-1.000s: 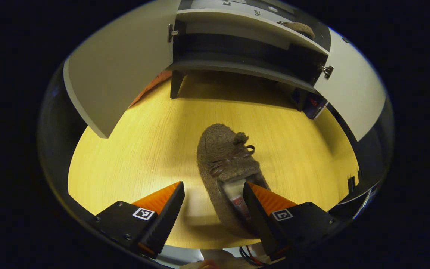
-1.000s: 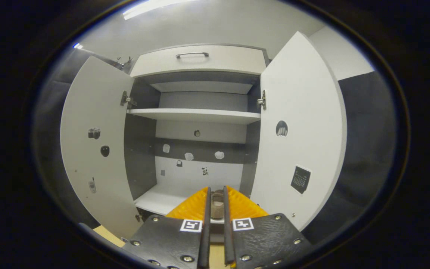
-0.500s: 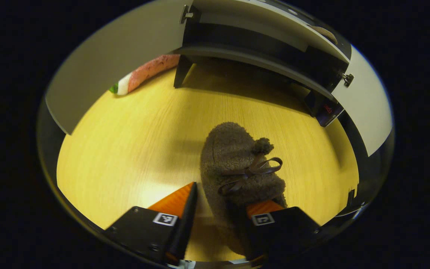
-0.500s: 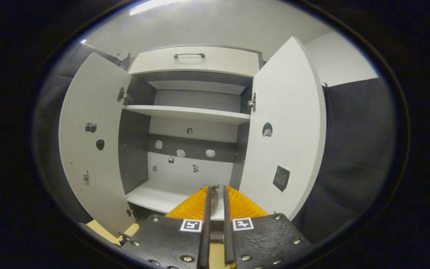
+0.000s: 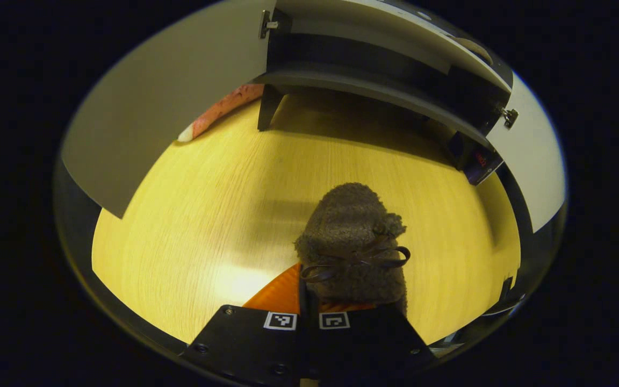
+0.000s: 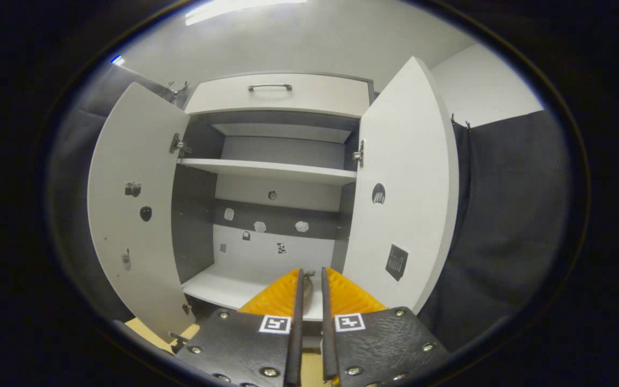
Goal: Grab one shoe with the right hand and put it into the shoe cabinet, grab the other shoe with the left hand and put it into the shoe cabinet; then close the right door with the right hand and the left door with the left hand.
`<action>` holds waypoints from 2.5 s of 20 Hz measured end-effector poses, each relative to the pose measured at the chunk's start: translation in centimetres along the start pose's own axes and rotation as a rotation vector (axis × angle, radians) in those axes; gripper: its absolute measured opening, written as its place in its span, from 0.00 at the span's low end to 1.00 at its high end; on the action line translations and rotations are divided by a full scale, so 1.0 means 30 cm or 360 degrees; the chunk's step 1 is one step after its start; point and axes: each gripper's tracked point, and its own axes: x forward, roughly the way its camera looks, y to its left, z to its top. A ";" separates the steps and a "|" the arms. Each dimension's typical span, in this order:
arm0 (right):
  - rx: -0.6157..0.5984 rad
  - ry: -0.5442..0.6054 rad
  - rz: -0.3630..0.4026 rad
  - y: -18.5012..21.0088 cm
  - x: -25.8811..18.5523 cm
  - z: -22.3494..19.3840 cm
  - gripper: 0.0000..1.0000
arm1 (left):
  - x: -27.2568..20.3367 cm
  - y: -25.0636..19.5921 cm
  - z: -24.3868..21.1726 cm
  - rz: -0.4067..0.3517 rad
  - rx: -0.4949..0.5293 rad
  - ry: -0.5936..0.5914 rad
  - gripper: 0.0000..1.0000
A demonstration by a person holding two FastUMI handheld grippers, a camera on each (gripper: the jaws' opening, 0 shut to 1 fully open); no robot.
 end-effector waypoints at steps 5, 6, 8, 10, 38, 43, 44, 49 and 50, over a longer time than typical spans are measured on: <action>0.0014 -0.0036 0.0010 -0.020 -0.019 0.014 0.15 | -0.159 -0.068 0.266 0.0019 0.0075 -0.0214 0.01; 0.0014 -0.0042 0.0011 -0.026 -0.022 0.014 0.16 | -0.198 -0.080 0.323 0.0031 0.0074 -0.0266 0.01; 0.0018 -0.0054 0.0005 -0.044 -0.029 0.018 0.16 | -0.273 -0.102 0.454 0.0036 0.0060 -0.0371 0.01; 0.0031 -0.0063 0.0006 -0.056 -0.041 0.021 0.15 | -0.341 -0.127 0.576 0.0023 0.0048 -0.0461 0.01; 0.0136 0.0025 -0.0238 -0.258 -0.299 -0.134 0.16 | -0.147 -0.345 1.657 0.0118 0.0136 -0.0763 0.01; 0.0166 0.0023 -0.0295 -0.296 -0.322 -0.139 0.16 | -0.109 -0.343 1.659 0.0164 0.0202 -0.0723 0.01; 0.0174 0.0022 -0.0298 -0.302 -0.322 -0.142 0.12 | -0.104 -0.346 1.660 0.0166 0.0217 -0.0716 0.01; 0.0174 0.0034 -0.0318 -0.324 -0.327 -0.157 0.16 | -0.073 -0.357 1.621 0.0118 0.0183 -0.0630 0.12; 0.0177 0.0031 -0.0319 -0.328 -0.331 -0.158 0.12 | -0.074 -0.352 1.609 0.0115 0.0176 -0.0613 0.17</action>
